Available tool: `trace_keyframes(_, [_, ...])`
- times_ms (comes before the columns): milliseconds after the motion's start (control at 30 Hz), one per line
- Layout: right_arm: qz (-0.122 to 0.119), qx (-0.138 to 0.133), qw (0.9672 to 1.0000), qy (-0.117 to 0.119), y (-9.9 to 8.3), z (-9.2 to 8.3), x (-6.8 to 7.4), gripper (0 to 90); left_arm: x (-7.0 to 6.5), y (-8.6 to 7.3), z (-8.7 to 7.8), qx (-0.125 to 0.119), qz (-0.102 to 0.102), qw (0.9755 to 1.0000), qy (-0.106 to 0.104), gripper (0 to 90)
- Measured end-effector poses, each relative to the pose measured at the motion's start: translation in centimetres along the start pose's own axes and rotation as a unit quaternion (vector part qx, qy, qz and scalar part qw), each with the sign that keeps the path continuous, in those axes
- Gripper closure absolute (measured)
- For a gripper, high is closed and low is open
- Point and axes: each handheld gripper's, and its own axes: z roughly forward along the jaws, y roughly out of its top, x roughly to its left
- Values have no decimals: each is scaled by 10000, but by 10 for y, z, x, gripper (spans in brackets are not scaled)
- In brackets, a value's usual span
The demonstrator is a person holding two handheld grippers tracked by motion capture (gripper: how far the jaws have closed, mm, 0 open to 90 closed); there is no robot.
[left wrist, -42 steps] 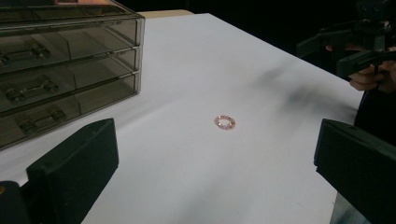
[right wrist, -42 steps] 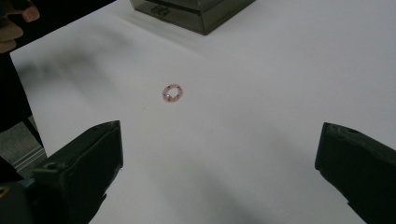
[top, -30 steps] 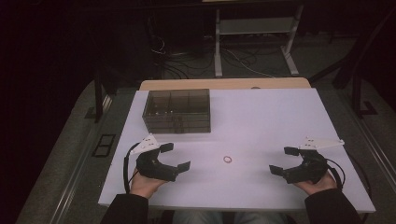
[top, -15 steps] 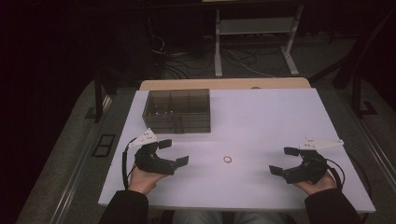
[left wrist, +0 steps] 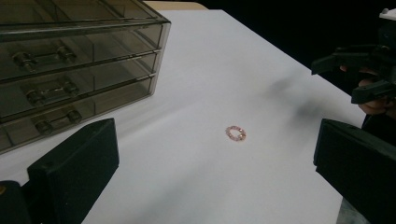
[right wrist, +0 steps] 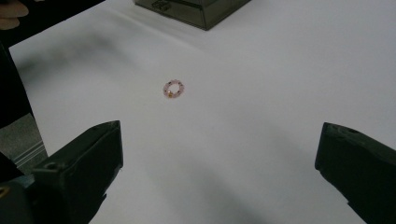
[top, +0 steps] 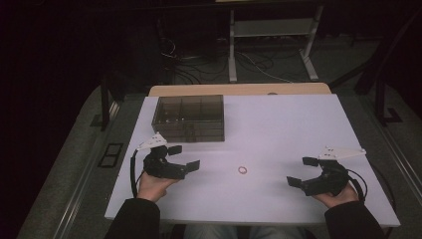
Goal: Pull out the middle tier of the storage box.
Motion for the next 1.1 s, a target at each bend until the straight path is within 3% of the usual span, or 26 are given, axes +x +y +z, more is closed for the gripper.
trace_keyframes(800, [-58,40,10000,14,-1,2,-1,4,22,-1,12,107,-431,9990,92,0])
trace_keyframes(1100, [-36,54,10000,23,-1,2,-1,4,30,-1,18,143,-715,9973,108,0])
